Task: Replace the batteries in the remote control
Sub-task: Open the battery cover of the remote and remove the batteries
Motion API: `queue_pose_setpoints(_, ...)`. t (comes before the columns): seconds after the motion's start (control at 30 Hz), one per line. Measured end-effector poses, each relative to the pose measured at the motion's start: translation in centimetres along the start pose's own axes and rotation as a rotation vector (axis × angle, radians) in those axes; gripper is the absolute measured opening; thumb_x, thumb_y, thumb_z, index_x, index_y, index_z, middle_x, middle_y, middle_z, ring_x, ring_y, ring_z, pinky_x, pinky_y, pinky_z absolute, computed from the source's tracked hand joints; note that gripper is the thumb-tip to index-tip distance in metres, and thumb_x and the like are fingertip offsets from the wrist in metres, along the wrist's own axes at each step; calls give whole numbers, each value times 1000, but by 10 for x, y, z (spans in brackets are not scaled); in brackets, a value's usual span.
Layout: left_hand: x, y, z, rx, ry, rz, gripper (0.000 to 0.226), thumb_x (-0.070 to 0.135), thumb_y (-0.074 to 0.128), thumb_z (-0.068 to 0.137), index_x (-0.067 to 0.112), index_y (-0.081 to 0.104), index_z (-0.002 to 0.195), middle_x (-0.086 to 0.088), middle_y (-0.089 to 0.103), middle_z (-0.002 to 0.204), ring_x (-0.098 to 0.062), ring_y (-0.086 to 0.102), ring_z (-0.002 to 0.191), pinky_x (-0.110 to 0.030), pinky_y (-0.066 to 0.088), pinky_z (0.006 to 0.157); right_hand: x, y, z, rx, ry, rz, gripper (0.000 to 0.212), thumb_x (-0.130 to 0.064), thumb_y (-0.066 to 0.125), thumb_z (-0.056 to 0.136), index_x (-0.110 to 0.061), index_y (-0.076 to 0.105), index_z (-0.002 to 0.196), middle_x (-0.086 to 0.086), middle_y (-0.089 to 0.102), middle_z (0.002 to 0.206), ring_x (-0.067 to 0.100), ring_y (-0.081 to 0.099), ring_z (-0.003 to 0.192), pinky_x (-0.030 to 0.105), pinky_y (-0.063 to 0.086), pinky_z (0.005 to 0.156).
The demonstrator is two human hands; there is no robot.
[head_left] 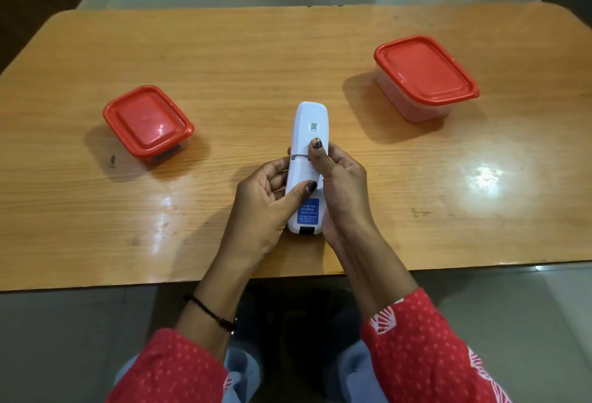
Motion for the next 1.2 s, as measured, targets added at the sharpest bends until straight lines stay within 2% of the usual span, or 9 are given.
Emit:
queue_pose_setpoints(0.17,1,-6,-1,18,-22,-23,52,7,69,79,7,53,128,-7,70,114,-16,68,103,-27,56,79,-5,-2,0,-121,23,0,32,-18,59,91,-2,59,119,18,68,100,24,66,85,38,56,77)
queue_pose_setpoints(0.33,7,-12,1,8,-48,-13,44,5,69,79,12,59,121,-5,74,106,-17,71,96,-25,57,73,-7,-7,6,-149,-26,-90,31,-18,62,89,-7,61,118,10,70,97,20,67,83,35,56,71)
queue_pose_setpoints(0.5,8,-19,0,-9,-62,43,37,7,69,80,20,65,114,0,75,101,-18,72,91,-25,58,70,-16,-17,11,-43,-243,-392,52,-21,68,85,-23,49,133,5,67,113,8,67,91,20,54,65)
queue_pose_setpoints(0.57,7,-16,-2,15,-22,111,41,8,70,80,24,63,118,3,74,103,-12,71,93,-25,58,73,-13,-16,11,-32,-335,-575,59,-32,69,83,-27,45,136,0,62,121,9,64,98,26,56,75)
queue_pose_setpoints(0.67,10,-10,-5,23,53,243,48,10,71,80,30,59,122,20,69,103,1,67,96,-21,56,77,-10,-12,7,65,-403,-744,68,-49,71,76,-28,45,135,-8,61,115,4,63,89,25,55,70)
queue_pose_setpoints(0.77,12,-7,-9,53,118,339,49,13,72,80,27,59,125,20,67,109,6,64,99,-18,54,81,-14,-12,6,136,-433,-711,58,-45,72,75,-26,54,127,-6,68,97,5,65,84,29,57,67)
queue_pose_setpoints(0.93,17,-4,-11,126,233,423,52,13,74,78,20,58,127,17,62,117,11,60,104,-13,50,87,-23,-11,4,63,-490,-576,39,-26,67,73,-24,64,112,1,71,83,9,65,73,36,58,67)
queue_pose_setpoints(1.03,17,-11,-6,155,215,391,52,10,73,79,16,58,128,10,63,122,3,62,107,-22,52,91,-25,-13,3,-9,-484,-462,44,-18,66,74,-31,60,116,1,73,91,10,64,79,36,56,68)
queue_pose_setpoints(1.2,12,-20,-1,151,62,102,44,5,68,81,14,62,124,6,73,108,-13,70,98,-29,58,77,-21,-15,10,4,-369,-341,56,-12,63,85,-18,47,138,2,62,120,4,65,78,28,56,65)
Point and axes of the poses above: each hand's wrist, its own z-axis towards the middle knuckle, its own y-axis out of the palm, x = y × z, the point moved 1 cm from there along z, towards the middle knuckle
